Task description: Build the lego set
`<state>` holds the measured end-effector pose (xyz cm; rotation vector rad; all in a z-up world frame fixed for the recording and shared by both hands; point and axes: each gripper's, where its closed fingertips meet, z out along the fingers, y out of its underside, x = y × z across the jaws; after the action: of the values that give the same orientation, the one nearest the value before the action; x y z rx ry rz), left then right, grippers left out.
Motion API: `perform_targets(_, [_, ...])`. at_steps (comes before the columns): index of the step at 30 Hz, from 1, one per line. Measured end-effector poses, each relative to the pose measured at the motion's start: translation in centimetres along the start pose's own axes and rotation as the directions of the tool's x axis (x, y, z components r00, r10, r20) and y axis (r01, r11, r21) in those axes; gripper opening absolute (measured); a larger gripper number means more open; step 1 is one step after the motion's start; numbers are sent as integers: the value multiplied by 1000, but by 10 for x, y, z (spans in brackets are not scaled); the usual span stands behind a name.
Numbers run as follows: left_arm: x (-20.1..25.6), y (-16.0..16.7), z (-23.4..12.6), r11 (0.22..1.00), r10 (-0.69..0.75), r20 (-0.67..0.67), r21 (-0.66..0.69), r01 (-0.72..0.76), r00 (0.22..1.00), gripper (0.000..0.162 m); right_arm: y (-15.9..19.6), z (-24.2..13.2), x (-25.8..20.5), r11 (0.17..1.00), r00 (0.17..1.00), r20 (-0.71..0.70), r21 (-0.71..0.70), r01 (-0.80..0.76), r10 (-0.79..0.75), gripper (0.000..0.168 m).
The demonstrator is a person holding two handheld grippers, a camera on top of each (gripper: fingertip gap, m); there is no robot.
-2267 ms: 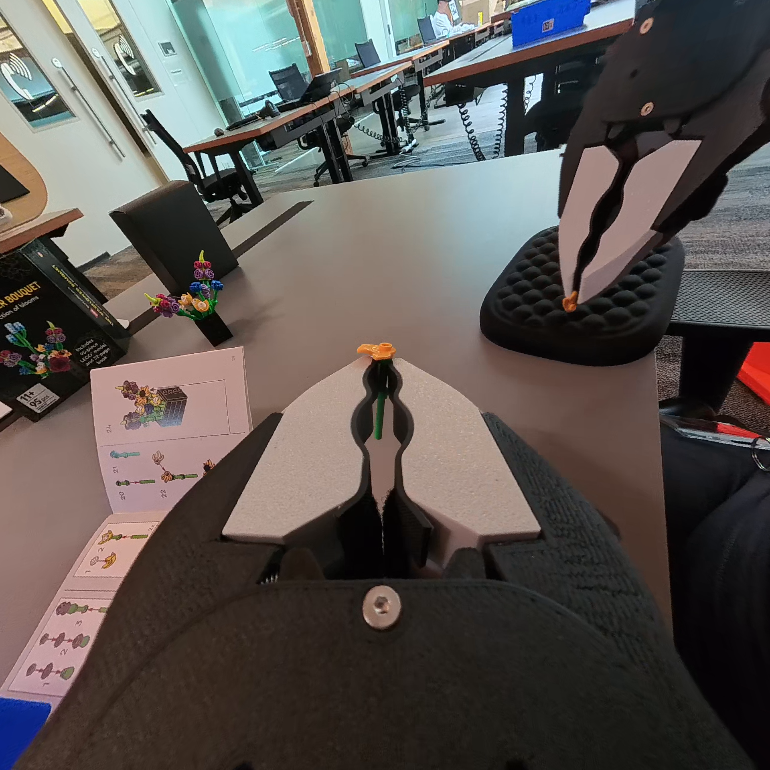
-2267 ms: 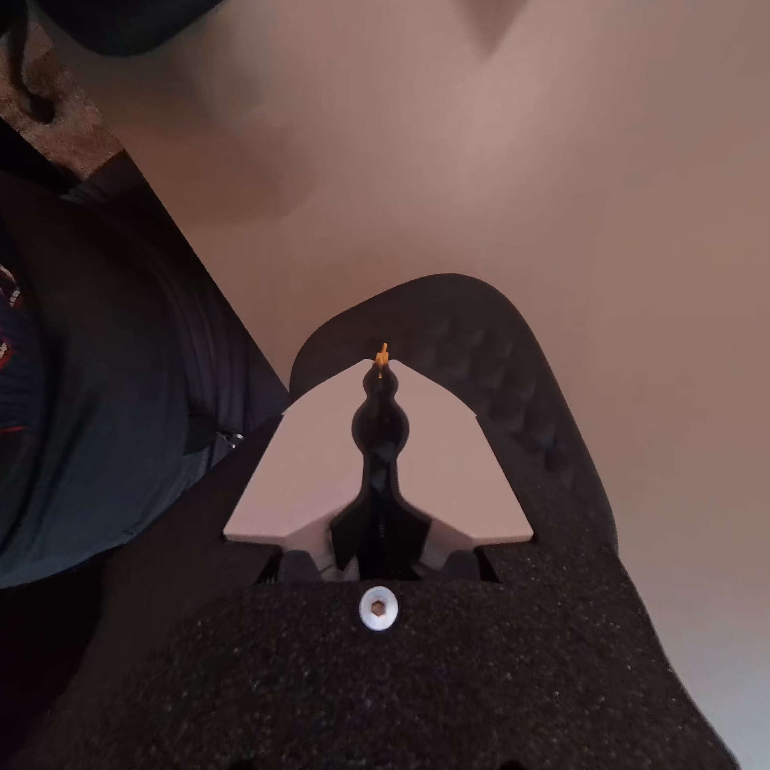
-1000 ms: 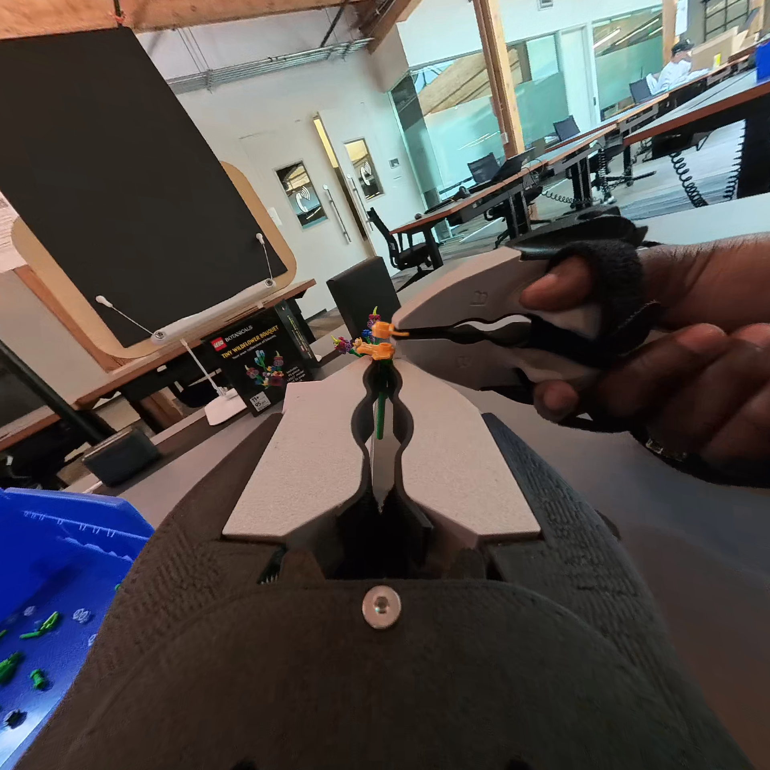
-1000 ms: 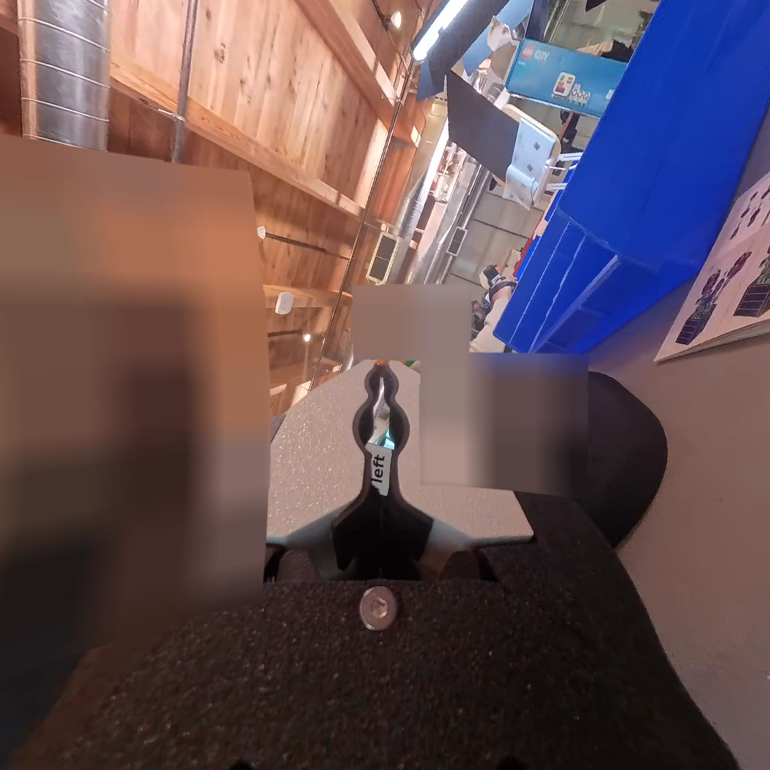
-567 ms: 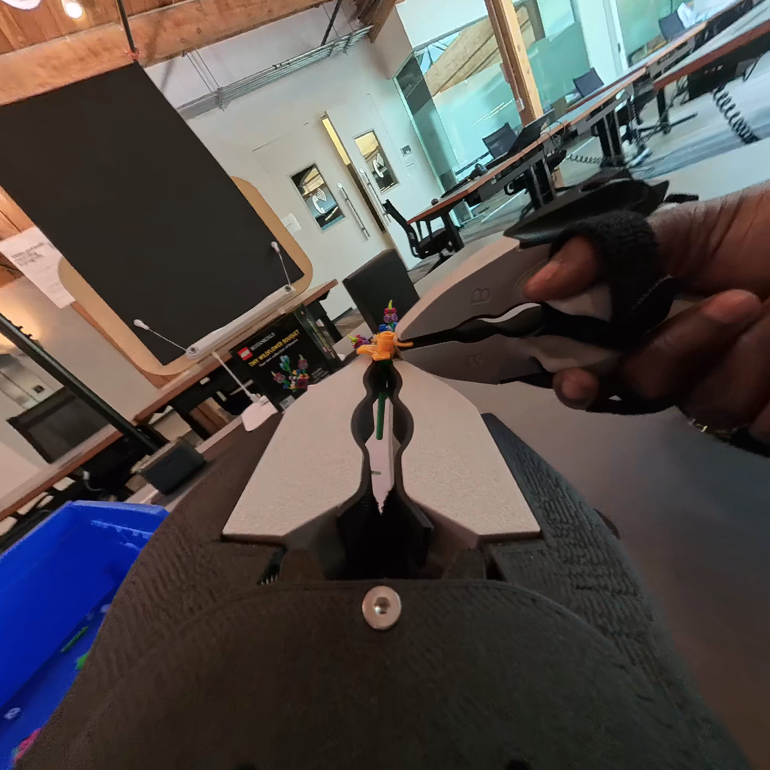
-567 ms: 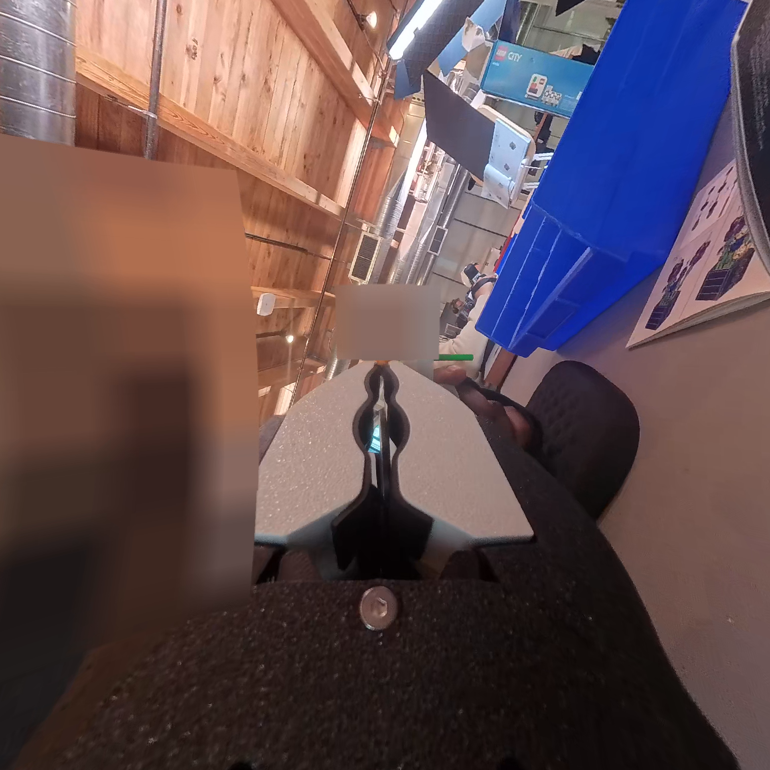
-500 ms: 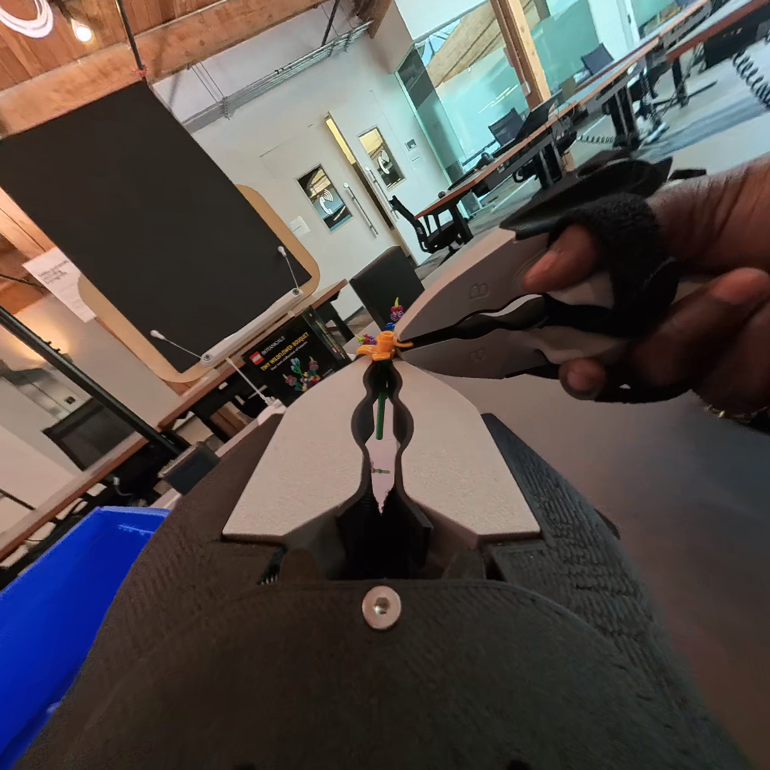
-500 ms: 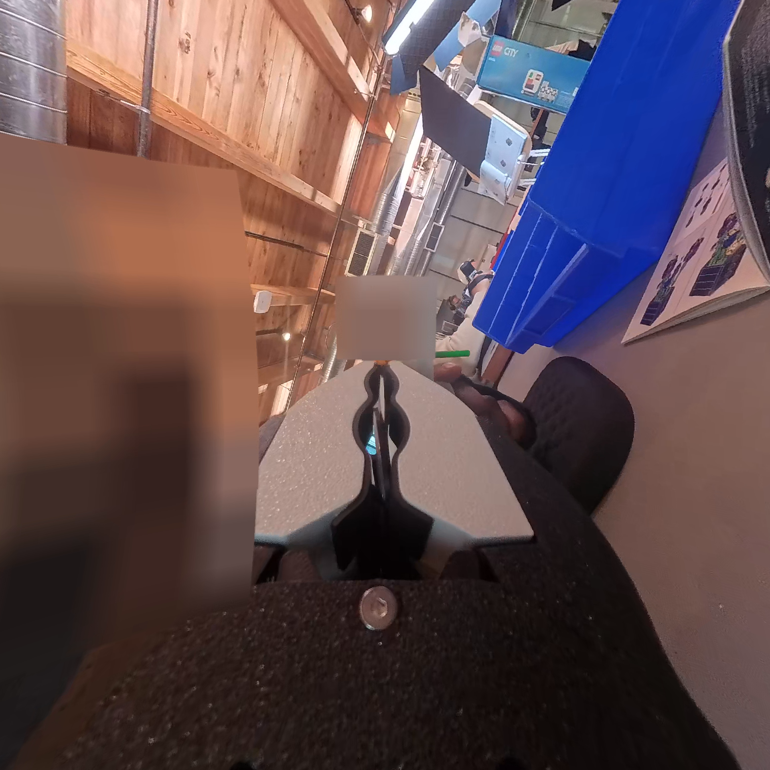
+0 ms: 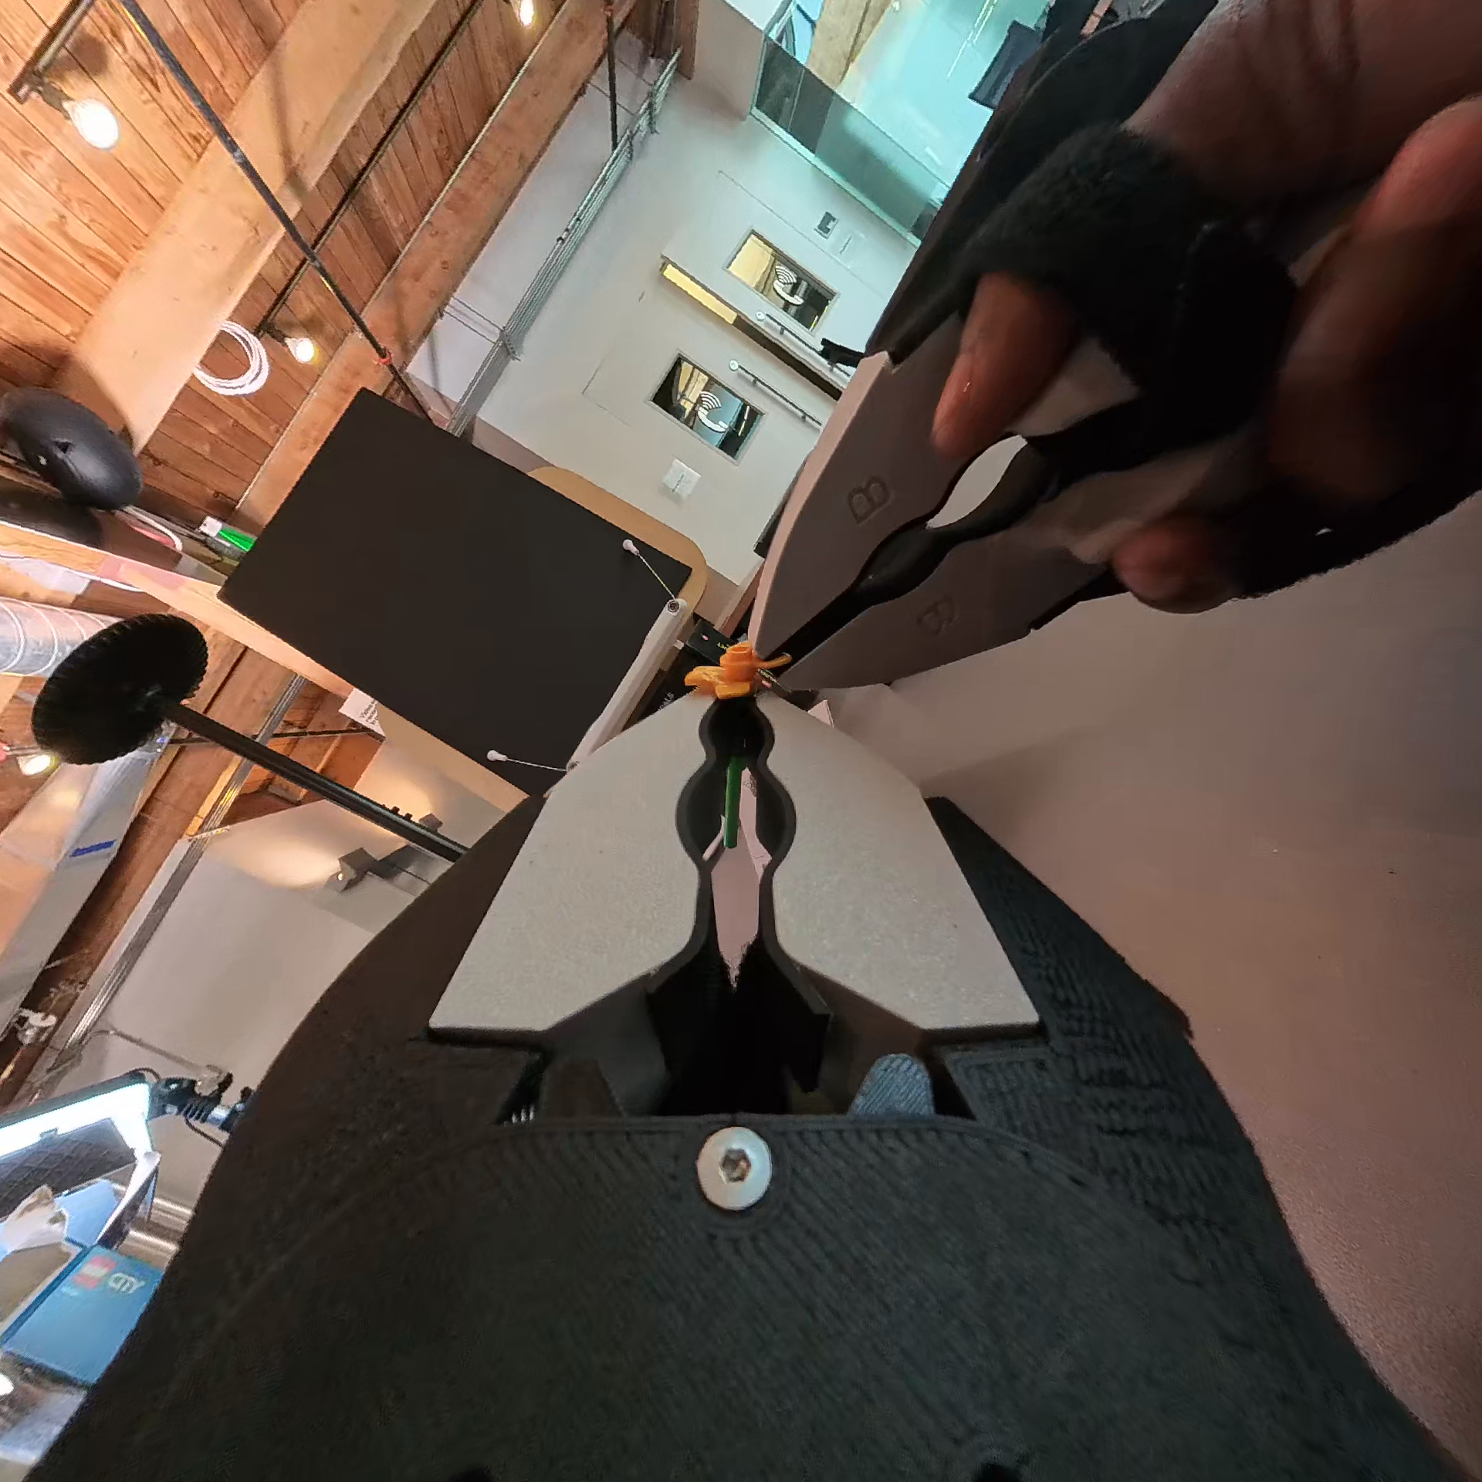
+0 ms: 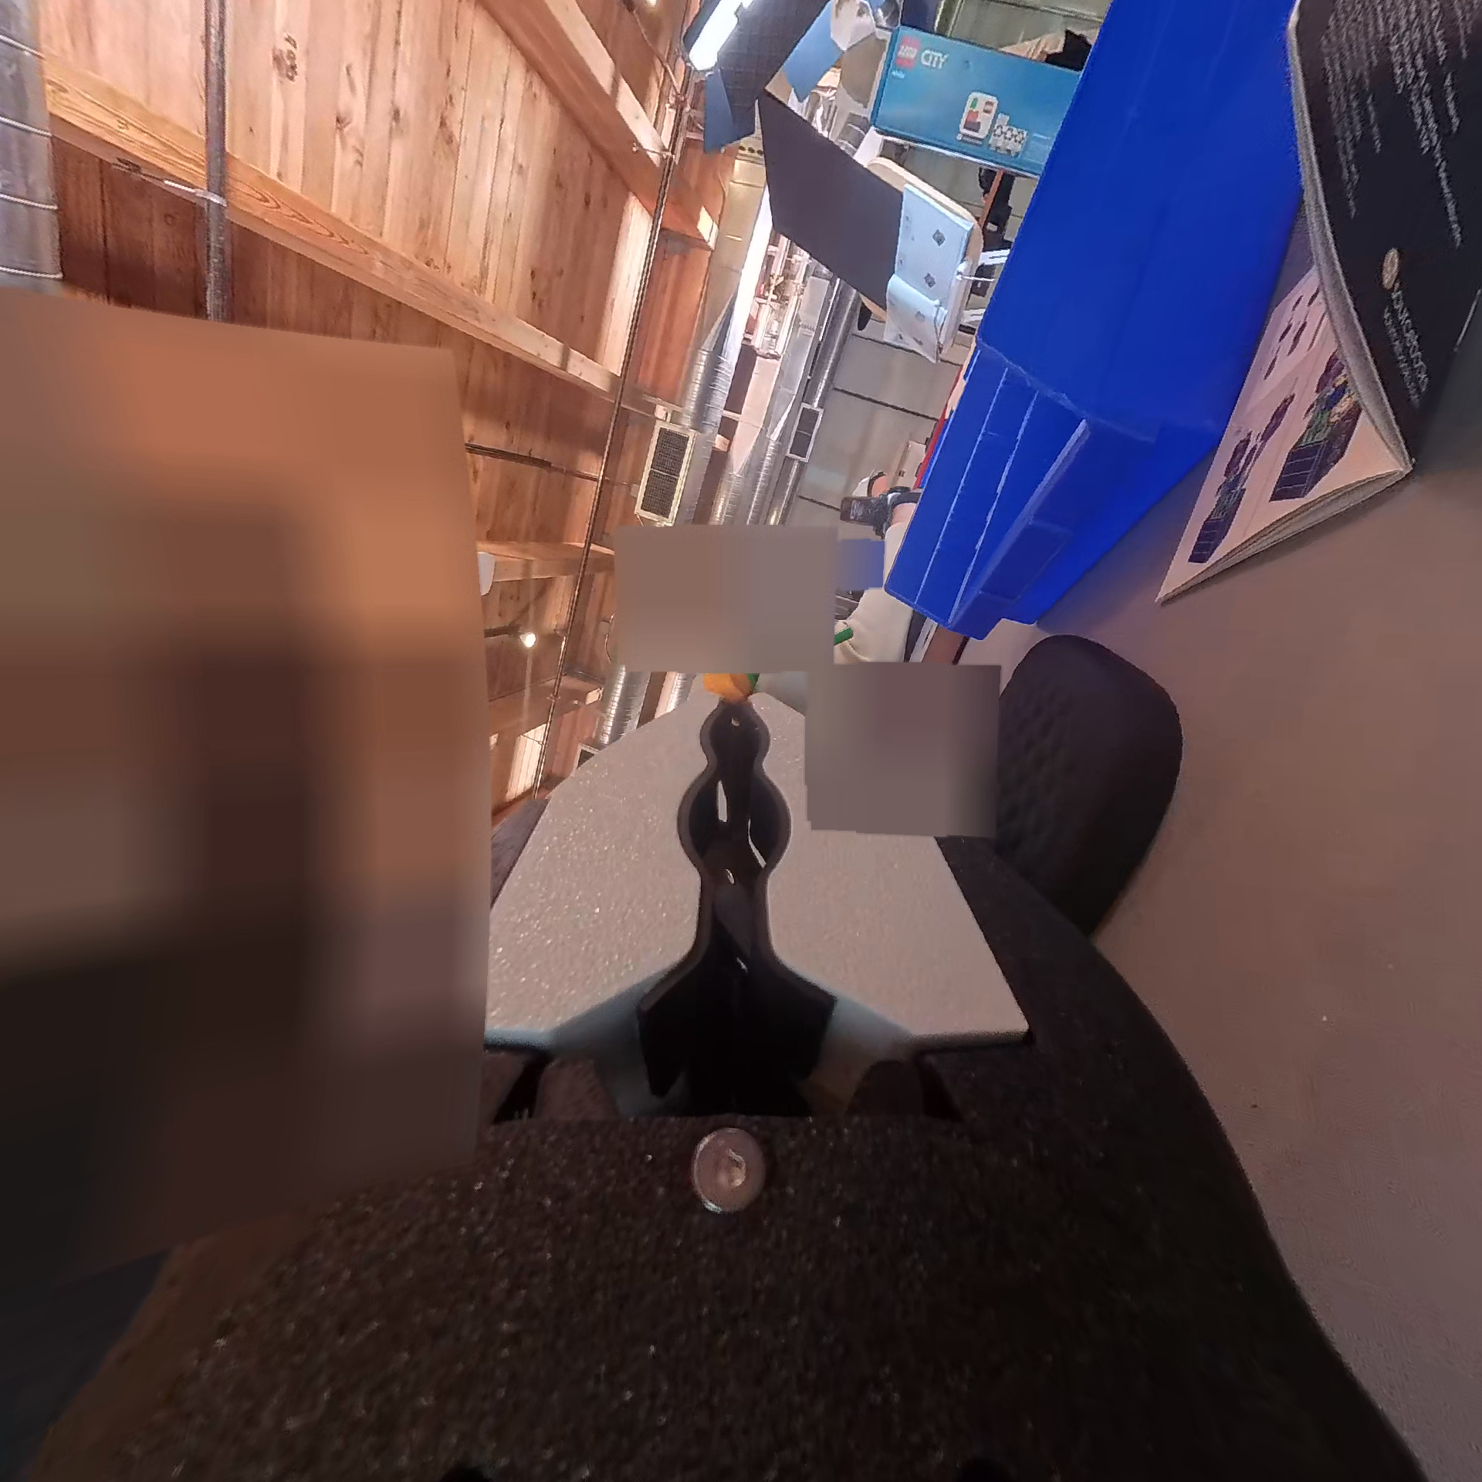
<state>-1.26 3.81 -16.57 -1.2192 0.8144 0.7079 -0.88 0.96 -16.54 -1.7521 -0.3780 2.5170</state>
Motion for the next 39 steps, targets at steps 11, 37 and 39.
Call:
perform_targets(11, [3, -1, -1, 999, 35, -9, 9, -35, 999, 2, 1, -3, 3, 1000, 1000, -23, 12, 4, -4, 3])
perform_targets(37, [-24, 4, -4, 552, -787, -371, -67, 831, 493, 3, -22, 31, -35, 277, 250, -130, -275, 921, -960, 12])
perform_targets(39, [-21, 2, -4, 626, -741, -353, -57, 778, 570, 3, -21, 34, -36, 202, 171, -123, -313, 928, -977, 3])
